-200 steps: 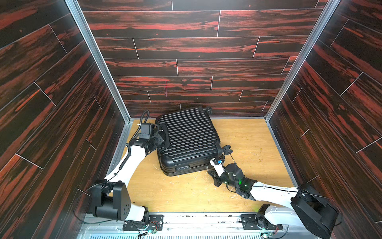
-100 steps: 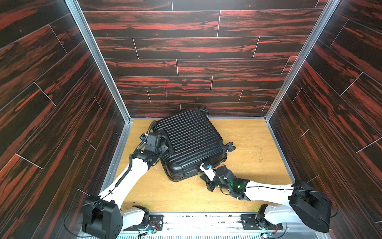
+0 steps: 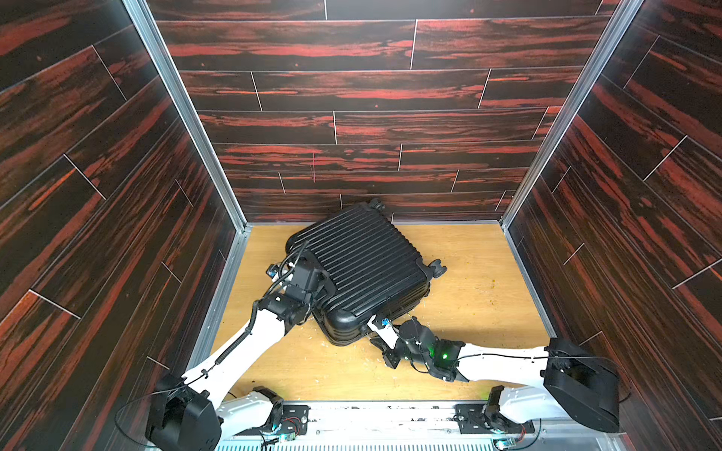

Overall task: Close the suitcase zippers
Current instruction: Zip the zipper on the suitcase, then adjust the suitcase at the center of the board.

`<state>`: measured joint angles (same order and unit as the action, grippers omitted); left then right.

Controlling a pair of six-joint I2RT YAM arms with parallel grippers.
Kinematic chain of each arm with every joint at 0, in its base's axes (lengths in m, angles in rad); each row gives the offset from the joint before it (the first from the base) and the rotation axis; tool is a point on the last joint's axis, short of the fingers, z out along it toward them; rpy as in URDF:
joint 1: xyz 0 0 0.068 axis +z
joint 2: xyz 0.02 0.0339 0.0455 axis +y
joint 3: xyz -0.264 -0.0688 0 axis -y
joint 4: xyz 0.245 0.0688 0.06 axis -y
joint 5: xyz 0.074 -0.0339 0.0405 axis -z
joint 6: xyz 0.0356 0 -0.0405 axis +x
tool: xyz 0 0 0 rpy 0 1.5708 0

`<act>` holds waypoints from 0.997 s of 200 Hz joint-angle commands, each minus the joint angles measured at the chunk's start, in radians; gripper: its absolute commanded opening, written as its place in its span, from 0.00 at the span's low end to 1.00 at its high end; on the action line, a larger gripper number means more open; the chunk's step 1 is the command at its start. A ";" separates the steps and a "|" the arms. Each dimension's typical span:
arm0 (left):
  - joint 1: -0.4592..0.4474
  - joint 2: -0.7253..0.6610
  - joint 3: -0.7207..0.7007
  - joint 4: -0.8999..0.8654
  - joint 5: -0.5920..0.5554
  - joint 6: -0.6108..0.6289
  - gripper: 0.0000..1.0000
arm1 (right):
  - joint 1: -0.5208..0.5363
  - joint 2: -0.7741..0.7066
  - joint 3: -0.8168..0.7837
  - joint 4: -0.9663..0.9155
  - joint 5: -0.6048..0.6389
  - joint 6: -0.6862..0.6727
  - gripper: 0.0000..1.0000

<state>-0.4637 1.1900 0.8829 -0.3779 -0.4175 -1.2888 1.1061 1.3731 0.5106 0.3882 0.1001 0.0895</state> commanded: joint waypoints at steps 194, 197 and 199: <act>0.267 0.152 0.540 -0.665 0.682 1.702 0.93 | -0.154 -0.150 -0.103 0.123 -0.132 -0.031 0.00; 0.269 0.159 0.551 -0.680 0.681 1.713 0.93 | -0.159 -0.156 -0.104 0.115 -0.131 -0.033 0.00; 0.270 0.167 0.558 -0.691 0.680 1.723 0.93 | -0.162 -0.162 -0.105 0.108 -0.130 -0.034 0.00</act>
<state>-0.2012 1.3056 1.3586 -0.8654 0.1509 0.2111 0.9859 1.2922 0.4164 0.4629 -0.0277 0.0776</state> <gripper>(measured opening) 0.931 0.047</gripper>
